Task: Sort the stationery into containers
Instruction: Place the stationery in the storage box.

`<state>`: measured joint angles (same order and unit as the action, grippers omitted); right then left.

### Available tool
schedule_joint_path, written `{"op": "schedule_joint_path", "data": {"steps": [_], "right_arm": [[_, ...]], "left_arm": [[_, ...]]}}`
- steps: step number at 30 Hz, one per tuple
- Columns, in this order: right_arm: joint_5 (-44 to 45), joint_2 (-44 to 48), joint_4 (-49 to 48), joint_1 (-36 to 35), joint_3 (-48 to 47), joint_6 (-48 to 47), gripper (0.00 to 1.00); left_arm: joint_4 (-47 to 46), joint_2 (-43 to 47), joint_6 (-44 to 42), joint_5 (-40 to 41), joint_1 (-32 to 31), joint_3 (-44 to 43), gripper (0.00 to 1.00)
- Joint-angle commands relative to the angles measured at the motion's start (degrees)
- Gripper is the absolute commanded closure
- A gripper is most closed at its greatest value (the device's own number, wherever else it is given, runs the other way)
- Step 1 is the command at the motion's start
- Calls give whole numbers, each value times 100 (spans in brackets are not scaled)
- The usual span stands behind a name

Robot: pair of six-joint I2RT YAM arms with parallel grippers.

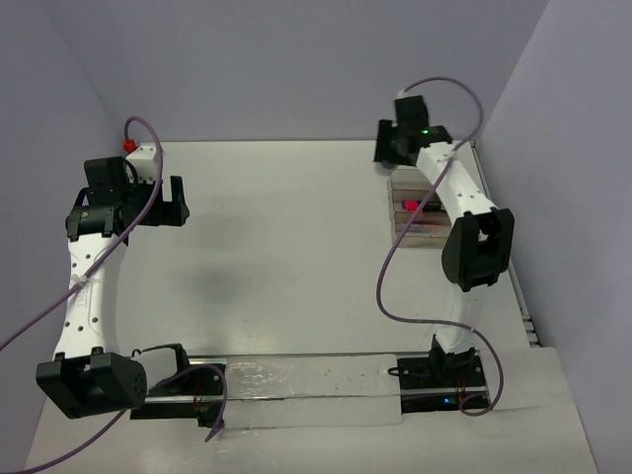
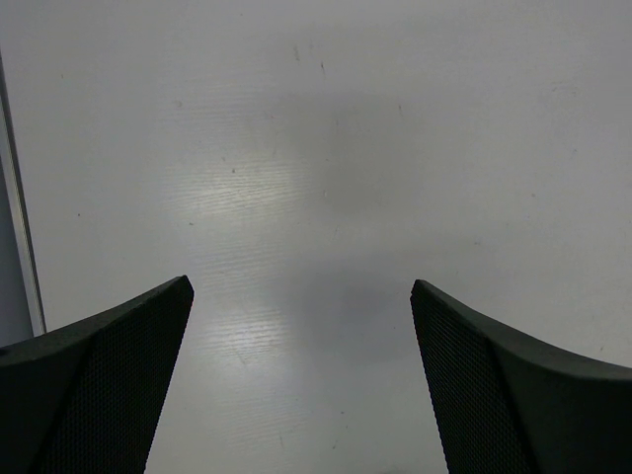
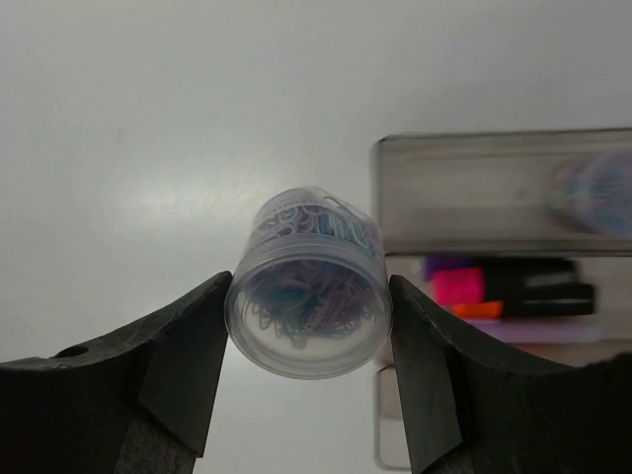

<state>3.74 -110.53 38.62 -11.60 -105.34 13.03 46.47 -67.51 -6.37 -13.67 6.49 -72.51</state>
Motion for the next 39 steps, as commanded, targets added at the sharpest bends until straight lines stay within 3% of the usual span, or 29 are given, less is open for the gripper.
{"op": "schedule_joint_path", "data": {"steps": [1,9,21,23,30,32,35,39], "right_arm": [[398,-354,-174,517,-396,262,100],[896,-928,-310,1076,-678,203,100],[681,-1512,-190,1107,-468,209,100],[672,-1601,-179,1107,-496,201,96],[526,-2180,203,1111,-1149,130,62],[502,-2218,281,1107,-1276,107,39],[466,-2090,278,1109,-1270,107,21],[254,-1750,268,1107,-1317,171,10]], "left_arm": [[-223,223,-57,-31,54,64,1],[-287,222,-101,-65,63,200,1],[-271,195,-136,-163,80,238,1],[-279,195,-128,-146,72,246,1],[-267,214,-154,-119,77,269,1],[-274,226,-166,-125,72,299,1],[-270,217,-172,-154,87,308,1],[-262,178,-172,-145,80,275,1]]}}
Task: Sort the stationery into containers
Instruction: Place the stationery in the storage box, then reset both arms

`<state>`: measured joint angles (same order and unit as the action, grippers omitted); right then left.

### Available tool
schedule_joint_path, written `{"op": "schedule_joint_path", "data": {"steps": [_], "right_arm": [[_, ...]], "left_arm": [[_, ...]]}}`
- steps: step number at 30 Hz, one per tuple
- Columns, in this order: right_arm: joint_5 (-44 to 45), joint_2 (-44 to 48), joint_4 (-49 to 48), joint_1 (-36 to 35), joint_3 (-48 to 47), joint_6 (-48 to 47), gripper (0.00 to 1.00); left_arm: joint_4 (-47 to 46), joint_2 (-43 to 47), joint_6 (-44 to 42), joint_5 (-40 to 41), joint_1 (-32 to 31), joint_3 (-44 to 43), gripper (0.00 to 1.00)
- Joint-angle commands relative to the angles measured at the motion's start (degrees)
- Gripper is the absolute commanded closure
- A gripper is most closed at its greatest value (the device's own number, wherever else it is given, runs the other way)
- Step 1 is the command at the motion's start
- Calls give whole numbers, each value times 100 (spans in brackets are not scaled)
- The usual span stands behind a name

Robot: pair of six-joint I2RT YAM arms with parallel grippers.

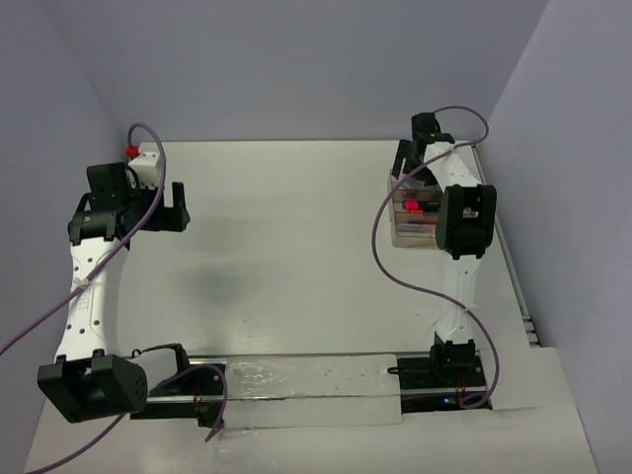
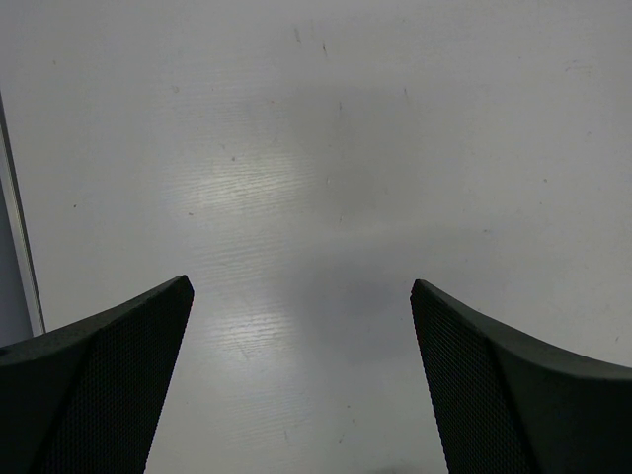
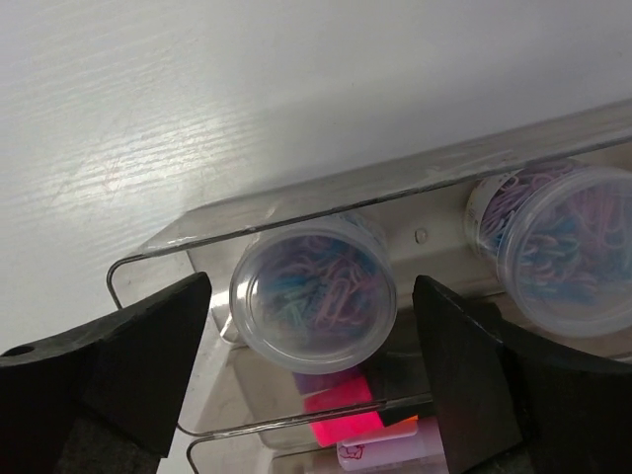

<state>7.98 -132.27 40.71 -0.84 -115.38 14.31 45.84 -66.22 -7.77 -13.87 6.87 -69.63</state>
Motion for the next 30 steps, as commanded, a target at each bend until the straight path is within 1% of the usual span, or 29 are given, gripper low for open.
{"op": "schedule_joint_path", "data": {"steps": [1,4,7,9,10,12,13,15,16,17,19,20,21,22,24,25,27,30], "right_arm": [[-223,520,91,31,-363,55,9],[-331,824,199,24,-467,98,8],[-541,1352,78,11,-132,163,7],[-880,1894,-197,-10,307,311,5],[-999,2404,-343,-20,535,362,5],[-995,2994,-703,-75,1235,450,4],[-937,3481,-903,-87,1727,501,4],[-860,4429,-1659,-100,2750,703,4],[-842,4969,-1935,-100,3429,771,4],[-834,5404,-2230,-96,3728,820,4],[-933,6362,-3072,-109,5071,803,0],[-909,6652,-3397,-120,5409,767,0],[-844,7003,-3688,-143,6105,732,0],[-711,7352,-3832,-157,6562,746,0],[-492,7753,-3899,-176,7023,801,0],[-303,7956,-3844,-188,7268,887,0],[-202,8318,-3623,-229,7655,1042,0],[-244,8832,-3369,-281,8110,1127,0]], "left_arm": [[-199,43,-32,-129,42,-25,1],[-183,46,-40,-135,43,-59,1],[-230,116,-18,-67,48,-43,1],[-303,188,25,-24,65,29,1],[-348,267,58,9,90,65,1],[-517,379,135,173,131,151,1],[-591,490,172,275,167,216,1],[-792,729,288,464,254,451,1],[-856,877,346,500,308,541,1],[-918,1000,372,492,346,629,1],[-1014,1259,420,384,429,873,1],[-1080,1357,444,412,436,1010,1],[-1189,1590,476,492,465,1173,1],[-1271,1787,501,594,494,1340,1],[-1488,2078,524,757,519,1600,1],[-1678,2274,531,831,526,1874,1],[-1788,2629,524,918,542,2200,1],[-1834,2945,504,947,561,2480,1]]}}
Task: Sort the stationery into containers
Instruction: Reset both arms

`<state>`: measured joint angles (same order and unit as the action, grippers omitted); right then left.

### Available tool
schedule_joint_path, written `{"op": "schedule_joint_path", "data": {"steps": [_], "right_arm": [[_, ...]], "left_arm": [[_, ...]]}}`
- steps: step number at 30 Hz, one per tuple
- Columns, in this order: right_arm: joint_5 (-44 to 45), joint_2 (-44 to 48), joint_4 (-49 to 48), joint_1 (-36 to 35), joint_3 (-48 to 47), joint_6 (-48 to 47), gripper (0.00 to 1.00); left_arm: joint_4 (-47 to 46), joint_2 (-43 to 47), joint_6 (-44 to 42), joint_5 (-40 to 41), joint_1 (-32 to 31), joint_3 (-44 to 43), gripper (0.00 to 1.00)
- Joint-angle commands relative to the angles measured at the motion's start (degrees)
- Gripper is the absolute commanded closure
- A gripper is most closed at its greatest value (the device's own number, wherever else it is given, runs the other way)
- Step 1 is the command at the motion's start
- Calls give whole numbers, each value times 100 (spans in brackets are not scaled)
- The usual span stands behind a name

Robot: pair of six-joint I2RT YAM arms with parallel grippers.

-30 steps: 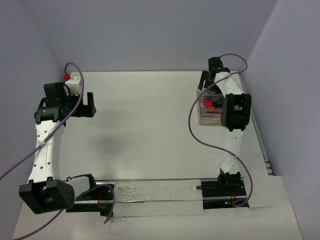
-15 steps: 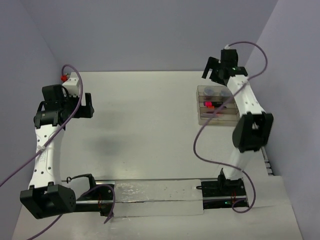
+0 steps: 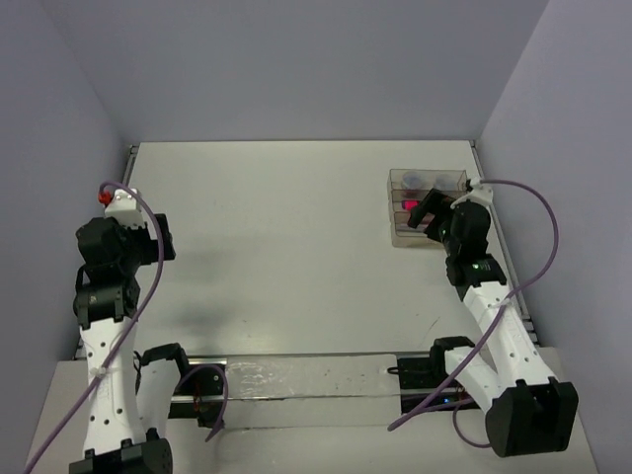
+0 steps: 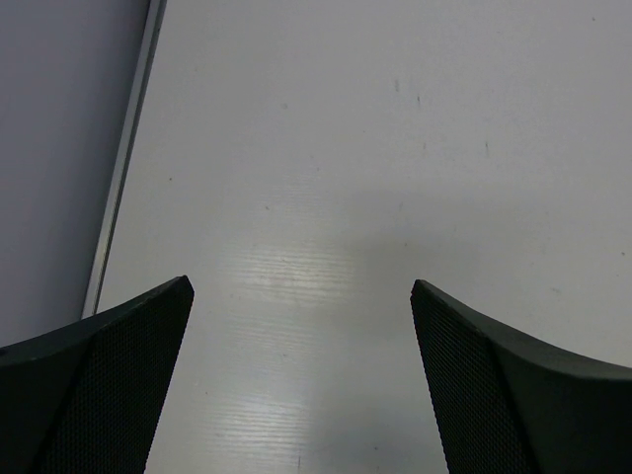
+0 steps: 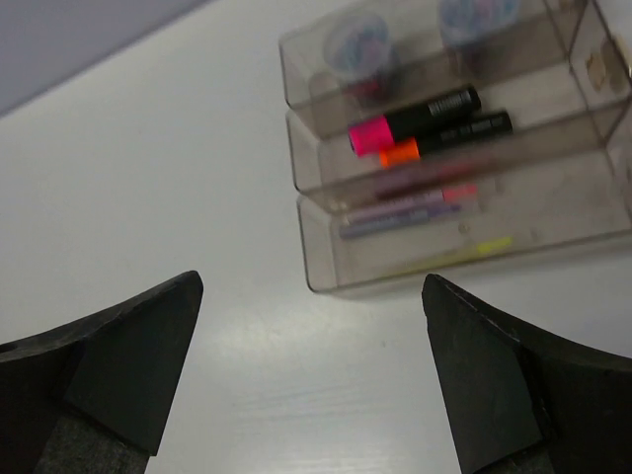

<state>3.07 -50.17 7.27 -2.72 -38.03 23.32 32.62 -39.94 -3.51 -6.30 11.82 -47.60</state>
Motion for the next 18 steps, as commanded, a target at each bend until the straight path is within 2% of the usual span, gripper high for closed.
{"op": "schedule_joint_path", "data": {"steps": [1,5,8,18], "right_arm": [[260,766,22,-97,487,235,0],[252,1788,157,-106,1129,156,0],[224,2179,47,-115,1393,214,0],[202,1746,88,-115,1184,242,0]], "left_arm": [[-529,383,78,186,84,315,1],[-757,851,87,200,198,769,1],[-784,974,102,187,287,849,1],[-755,1076,61,14,475,867,1]]}}
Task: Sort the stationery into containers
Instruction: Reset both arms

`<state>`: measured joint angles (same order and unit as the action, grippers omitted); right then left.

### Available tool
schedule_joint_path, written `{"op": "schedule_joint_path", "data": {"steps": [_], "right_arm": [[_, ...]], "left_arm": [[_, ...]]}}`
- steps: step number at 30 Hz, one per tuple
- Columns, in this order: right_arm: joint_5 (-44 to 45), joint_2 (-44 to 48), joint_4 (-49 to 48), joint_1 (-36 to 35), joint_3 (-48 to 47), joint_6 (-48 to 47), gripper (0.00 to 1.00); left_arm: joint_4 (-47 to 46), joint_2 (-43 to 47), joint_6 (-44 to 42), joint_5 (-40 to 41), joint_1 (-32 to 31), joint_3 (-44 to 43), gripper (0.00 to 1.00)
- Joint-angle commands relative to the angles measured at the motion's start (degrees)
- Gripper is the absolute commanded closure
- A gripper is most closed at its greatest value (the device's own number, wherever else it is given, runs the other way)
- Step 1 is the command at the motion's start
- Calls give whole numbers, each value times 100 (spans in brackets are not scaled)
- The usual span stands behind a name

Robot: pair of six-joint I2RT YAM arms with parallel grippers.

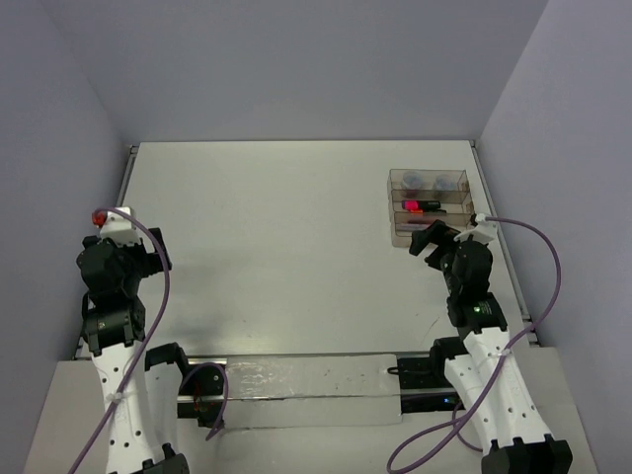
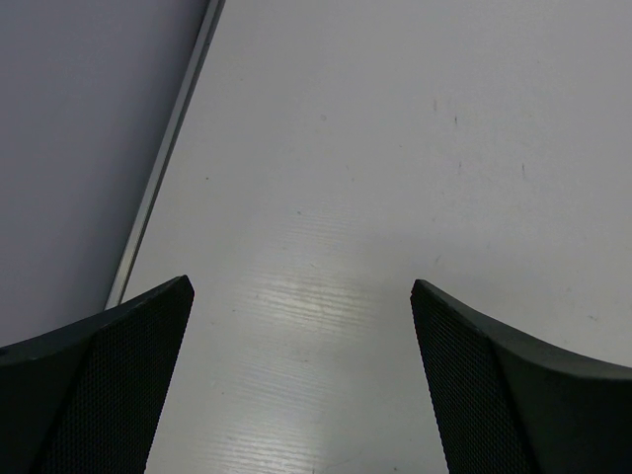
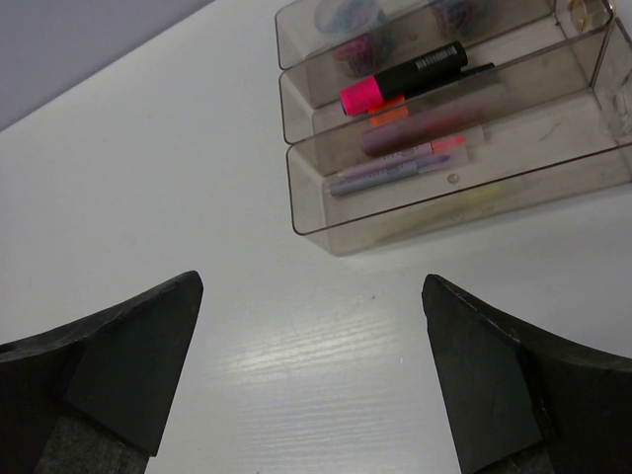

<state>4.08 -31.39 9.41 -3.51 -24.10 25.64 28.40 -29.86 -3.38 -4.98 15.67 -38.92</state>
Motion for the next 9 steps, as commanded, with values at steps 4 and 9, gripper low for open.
{"op": "schedule_joint_path", "data": {"steps": [4,9], "right_arm": [[18,-65,-200,-35,-151,-66,0],[-161,250,-578,-28,116,-88,0]], "left_arm": [[-327,50,39,-135,138,-10,1],[-327,50,14,-197,156,-11,1]]}}
